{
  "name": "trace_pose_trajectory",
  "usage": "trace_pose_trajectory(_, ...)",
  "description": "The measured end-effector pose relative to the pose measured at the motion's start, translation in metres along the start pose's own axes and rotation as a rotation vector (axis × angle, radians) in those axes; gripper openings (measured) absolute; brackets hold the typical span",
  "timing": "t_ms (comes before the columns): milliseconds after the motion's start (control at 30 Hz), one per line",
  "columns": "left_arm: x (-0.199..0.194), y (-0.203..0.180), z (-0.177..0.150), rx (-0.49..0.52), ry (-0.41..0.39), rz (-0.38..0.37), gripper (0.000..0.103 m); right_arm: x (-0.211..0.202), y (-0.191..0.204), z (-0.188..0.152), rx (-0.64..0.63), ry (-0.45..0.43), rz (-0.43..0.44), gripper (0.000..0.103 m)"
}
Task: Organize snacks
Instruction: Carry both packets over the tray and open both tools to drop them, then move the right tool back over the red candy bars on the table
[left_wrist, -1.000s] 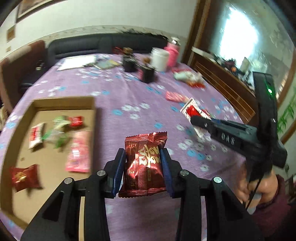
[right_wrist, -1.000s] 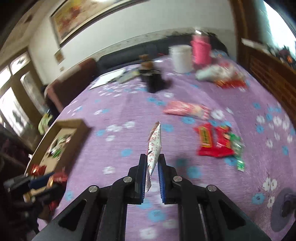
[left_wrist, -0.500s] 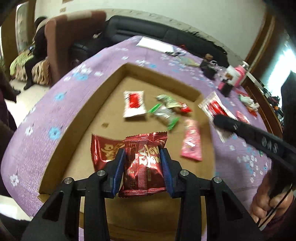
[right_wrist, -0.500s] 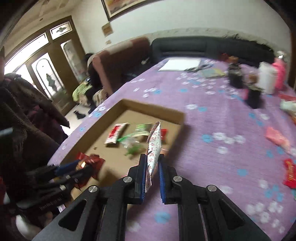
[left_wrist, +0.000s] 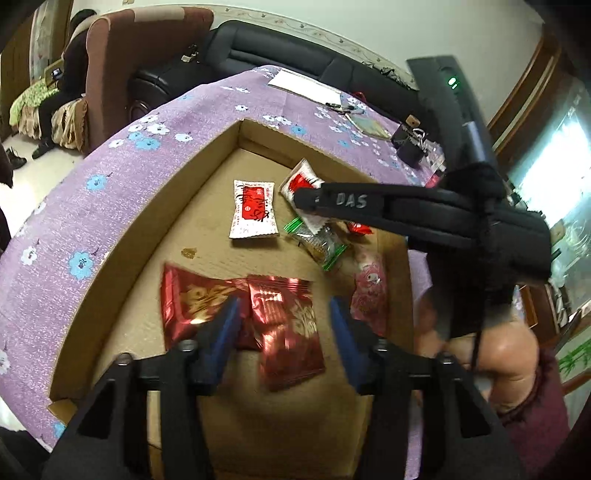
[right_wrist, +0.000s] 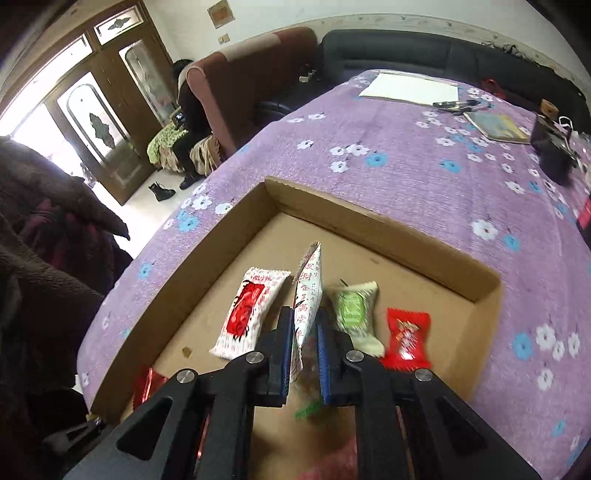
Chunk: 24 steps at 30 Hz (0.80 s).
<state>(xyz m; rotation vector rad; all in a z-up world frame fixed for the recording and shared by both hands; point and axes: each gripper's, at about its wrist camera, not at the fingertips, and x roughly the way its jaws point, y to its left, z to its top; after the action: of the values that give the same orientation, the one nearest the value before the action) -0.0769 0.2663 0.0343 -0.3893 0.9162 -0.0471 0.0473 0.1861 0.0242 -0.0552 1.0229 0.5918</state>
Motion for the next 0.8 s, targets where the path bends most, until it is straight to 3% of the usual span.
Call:
trace_pose_trajectory(233, -0.019, -0.01, -0.002, -0.005, -0.037, -0.011, 0.059, -0.016, -0.004, 0.001, 0.011, -0.073, 0.012, 0.016)
trace_pose_trajectory(400, -0.042, -0.026, -0.006, -0.009, -0.095, -0.005, 0.059, -0.058, -0.022, -0.003, 0.009, -0.152, -0.013, 0.021)
trace_pose_trajectory(500, -0.048, -0.036, -0.011, -0.005, -0.114, 0.0, 0.066, -0.085, -0.054, -0.013, 0.051, -0.18, -0.05, 0.023)
trace_pose_trajectory(633, -0.049, -0.063, -0.02, 0.044, -0.117, -0.018, 0.066, -0.113, -0.112, -0.029, 0.144, -0.198, -0.115, 0.023)
trace_pose_trajectory(800, -0.038, -0.1, -0.037, 0.143, -0.066, -0.078, 0.066, -0.151, -0.208, -0.056, 0.295, -0.225, -0.261, 0.024)
